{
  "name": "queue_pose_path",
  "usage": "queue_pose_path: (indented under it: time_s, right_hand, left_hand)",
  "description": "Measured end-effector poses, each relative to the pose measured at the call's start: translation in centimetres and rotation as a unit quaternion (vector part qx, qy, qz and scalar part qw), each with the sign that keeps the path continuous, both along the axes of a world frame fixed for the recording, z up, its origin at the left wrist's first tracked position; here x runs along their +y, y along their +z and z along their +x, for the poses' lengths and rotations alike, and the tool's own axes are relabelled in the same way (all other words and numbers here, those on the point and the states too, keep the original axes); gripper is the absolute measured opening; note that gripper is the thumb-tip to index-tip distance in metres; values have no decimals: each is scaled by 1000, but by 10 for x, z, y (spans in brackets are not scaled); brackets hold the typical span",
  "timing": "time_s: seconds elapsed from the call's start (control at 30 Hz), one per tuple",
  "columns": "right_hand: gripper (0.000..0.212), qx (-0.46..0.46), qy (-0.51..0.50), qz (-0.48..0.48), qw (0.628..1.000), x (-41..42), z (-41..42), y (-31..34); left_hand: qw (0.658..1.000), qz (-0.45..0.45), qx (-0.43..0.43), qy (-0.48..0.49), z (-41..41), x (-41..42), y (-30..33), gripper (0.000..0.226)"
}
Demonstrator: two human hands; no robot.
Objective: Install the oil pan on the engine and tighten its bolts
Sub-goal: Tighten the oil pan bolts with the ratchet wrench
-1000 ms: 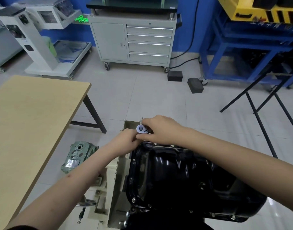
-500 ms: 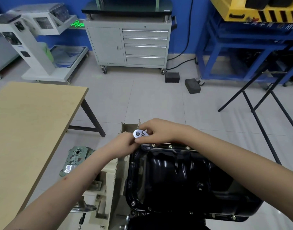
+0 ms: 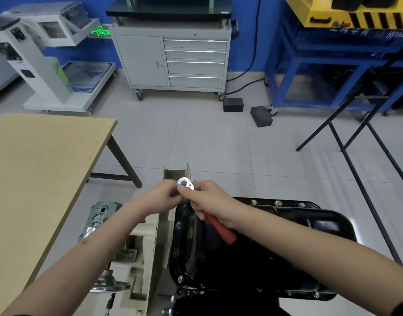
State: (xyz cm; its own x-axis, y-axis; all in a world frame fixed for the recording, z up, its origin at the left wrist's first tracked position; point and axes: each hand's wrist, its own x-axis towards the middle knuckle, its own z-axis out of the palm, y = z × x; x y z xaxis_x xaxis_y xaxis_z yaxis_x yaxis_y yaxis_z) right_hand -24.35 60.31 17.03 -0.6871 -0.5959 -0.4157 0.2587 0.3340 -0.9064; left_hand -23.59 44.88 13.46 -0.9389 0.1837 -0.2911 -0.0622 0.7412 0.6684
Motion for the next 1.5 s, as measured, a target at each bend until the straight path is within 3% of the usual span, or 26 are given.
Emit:
queue_pose_path:
  time_s: [0.1,0.23,0.33,0.47,0.57,0.67,0.9,1.0,1.1,1.17,1.37,1.5]
  right_hand:
    - [32,-19,-10,-9,1000,0,-1,4]
    - [32,20,32,39,999,-1,-17,18]
    - [36,-41,26,16,999,1,-22,21]
    - [34,-156,-35,-47,986,-1,-15,17]
    - [30,-162,-58,-39,984,-7,-6,14]
    - [32,-172,-89,-51,980,-15,6,11]
    - [34,-240,-227,-152,932,-34,28,5]
    - [27,-214,-203,-143,945,-31,23,7]
    - [20,-165,-154,-113,968,-23,14,11]
    - [21,-140,-119,-90,979,-19,6,15]
    - [25,-94,-55,-19,994,-10,-15,29]
    - [26,-87,-41,-37,995,-2,-23,43]
  left_hand:
    - [1000,5,2,17,2,0,-5,36]
    - [999,19,27,36,0,2,-7,36]
    - [999,21,27,33,-3,1,-8,36]
    - [999,4,24,27,-1,1,-5,42]
    - [999,5,19,25,3,0,-2,39]
    - [1000,10,-1,26,5,-2,-2,22]
    - [999,-14,-46,25,0,0,-8,19]
    - [997,13,-55,59,-1,1,-11,20]
    - [995,47,-41,71,1,3,-11,47]
    - [996,61,-12,68,1,2,-12,53]
    - [996,30,54,61,-1,6,-10,42]
    - [993,72,68,58,-3,10,9,38]
